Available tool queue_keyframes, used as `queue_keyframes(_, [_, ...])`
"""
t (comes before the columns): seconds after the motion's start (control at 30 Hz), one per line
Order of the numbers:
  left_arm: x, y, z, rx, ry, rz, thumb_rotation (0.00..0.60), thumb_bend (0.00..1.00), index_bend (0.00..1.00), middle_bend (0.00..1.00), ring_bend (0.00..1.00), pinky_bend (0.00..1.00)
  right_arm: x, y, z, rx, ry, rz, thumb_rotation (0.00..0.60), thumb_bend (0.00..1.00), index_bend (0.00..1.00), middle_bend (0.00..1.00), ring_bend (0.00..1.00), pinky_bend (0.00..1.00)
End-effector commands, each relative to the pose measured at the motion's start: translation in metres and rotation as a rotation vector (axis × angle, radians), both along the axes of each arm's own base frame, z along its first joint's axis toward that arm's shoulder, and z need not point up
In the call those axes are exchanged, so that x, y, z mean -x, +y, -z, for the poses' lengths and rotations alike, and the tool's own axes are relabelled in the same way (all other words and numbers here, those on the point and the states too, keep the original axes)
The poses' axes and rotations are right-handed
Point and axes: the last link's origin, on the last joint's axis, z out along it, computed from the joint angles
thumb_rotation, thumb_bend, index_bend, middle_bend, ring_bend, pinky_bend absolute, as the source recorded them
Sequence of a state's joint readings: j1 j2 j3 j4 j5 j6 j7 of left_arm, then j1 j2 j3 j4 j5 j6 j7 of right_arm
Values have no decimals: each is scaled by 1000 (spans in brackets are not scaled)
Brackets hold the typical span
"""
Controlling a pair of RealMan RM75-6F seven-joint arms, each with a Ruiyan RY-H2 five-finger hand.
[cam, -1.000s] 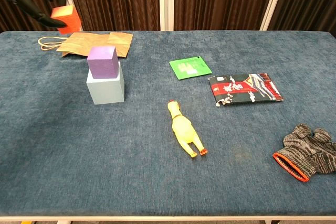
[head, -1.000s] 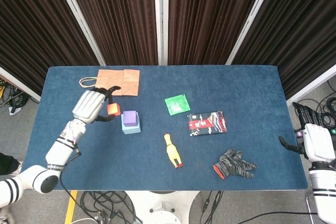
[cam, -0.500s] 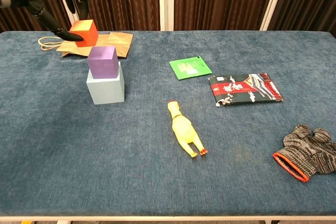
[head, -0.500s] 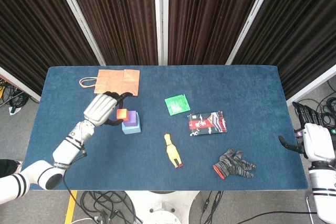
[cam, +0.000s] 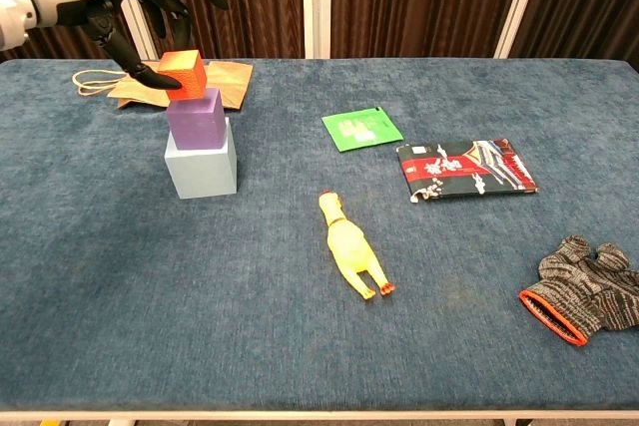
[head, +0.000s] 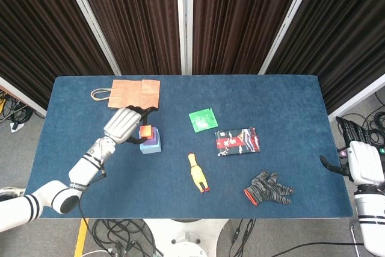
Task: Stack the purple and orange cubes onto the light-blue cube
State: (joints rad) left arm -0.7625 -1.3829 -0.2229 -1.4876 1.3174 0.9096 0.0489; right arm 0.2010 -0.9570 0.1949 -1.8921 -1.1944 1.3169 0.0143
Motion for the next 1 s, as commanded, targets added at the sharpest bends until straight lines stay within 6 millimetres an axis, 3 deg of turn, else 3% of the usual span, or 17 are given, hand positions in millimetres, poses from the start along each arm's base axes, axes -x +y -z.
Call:
queue_keyframes(0.03, [-1,2,2,4,1,-1,600,260,247,634,376,371,0,0,0,0,0,1,600,159,20,70,0,0])
queue_keyframes(0.8, [6,3,14,20,17,-13,600,260,247,629,376,370,1,0,0,1,1,5,600,159,21,70,0,0])
queue_keyframes(1.0, [8,3,12,30,-4,-16,600,225,211,492,338,361,1,-1,0,0,-1,5,600,159,20,70,0,0])
